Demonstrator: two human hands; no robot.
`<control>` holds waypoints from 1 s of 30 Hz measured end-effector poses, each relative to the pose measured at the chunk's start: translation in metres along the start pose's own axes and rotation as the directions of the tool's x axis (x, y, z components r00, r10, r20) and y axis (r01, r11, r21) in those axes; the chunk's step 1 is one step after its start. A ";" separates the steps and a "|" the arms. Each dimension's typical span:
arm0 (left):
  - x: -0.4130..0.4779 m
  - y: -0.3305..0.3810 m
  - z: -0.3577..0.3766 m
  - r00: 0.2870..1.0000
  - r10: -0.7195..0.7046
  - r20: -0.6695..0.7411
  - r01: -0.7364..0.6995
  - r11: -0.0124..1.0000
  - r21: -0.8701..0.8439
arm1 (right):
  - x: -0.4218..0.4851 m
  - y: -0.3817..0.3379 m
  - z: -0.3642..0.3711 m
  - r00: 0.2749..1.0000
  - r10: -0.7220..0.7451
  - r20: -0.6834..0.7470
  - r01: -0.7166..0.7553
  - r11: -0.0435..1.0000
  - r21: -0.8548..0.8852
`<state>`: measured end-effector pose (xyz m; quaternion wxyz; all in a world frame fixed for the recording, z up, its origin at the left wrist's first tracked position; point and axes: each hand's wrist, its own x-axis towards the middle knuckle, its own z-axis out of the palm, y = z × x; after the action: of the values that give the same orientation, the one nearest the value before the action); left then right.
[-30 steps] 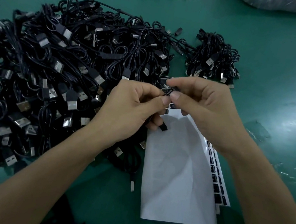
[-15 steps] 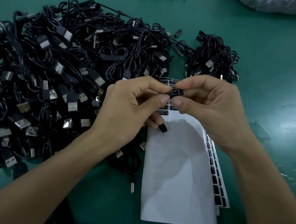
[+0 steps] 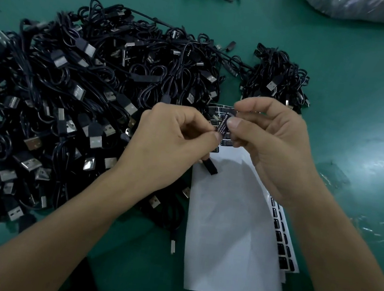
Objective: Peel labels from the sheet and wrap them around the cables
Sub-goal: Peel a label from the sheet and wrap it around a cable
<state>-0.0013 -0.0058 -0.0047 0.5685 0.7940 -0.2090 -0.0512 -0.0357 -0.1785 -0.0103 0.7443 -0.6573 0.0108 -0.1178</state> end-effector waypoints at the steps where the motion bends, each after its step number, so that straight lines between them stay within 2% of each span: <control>1: 0.000 0.002 -0.001 1.000 -0.003 0.007 0.003 1.000 0.026 | -0.001 0.000 0.002 1.000 -0.006 0.007 0.006 1.000 -0.006; 7: -0.003 0.007 0.000 1.000 0.023 0.008 -0.024 0.996 0.091 | -0.004 0.000 0.007 0.996 -0.072 0.042 0.077 0.990 -0.116; 11: -0.004 0.007 -0.002 0.999 0.049 0.016 -0.051 0.969 0.243 | -0.005 0.004 0.007 0.993 -0.087 0.075 0.099 0.982 -0.160; 13: -0.002 0.008 -0.004 0.999 0.044 0.023 -0.048 0.967 0.251 | -0.005 0.004 0.009 0.994 -0.089 0.070 0.099 0.981 -0.169; 15: -0.001 0.010 -0.006 0.999 0.038 0.017 -0.040 0.984 0.173 | -0.005 0.003 0.010 0.996 -0.073 0.049 0.078 0.989 -0.124; 18: 0.003 0.014 -0.014 0.996 0.022 -0.089 -0.020 0.999 0.030 | -0.008 -0.005 0.010 0.998 0.017 0.067 -0.010 0.994 -0.106; 22: 0.005 0.020 -0.022 0.976 -0.095 -0.194 0.036 0.957 -0.289 | -0.022 -0.007 0.028 0.969 0.129 0.211 -0.054 0.943 -0.327; 26: 0.006 0.024 -0.024 0.951 -0.193 -0.241 0.061 0.881 -0.468 | -0.032 -0.002 0.049 0.982 0.050 0.182 0.061 0.827 -0.558; 30: 0.007 0.030 -0.029 0.948 -0.245 -0.203 0.076 0.793 -0.604 | -0.035 -0.004 0.053 0.997 -0.030 0.076 0.069 0.801 -0.595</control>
<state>0.0062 0.0091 0.0340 0.8030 0.5926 -0.0346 -0.0531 -0.0610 -0.1203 -0.0042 0.4965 -0.8613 0.0069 -0.1073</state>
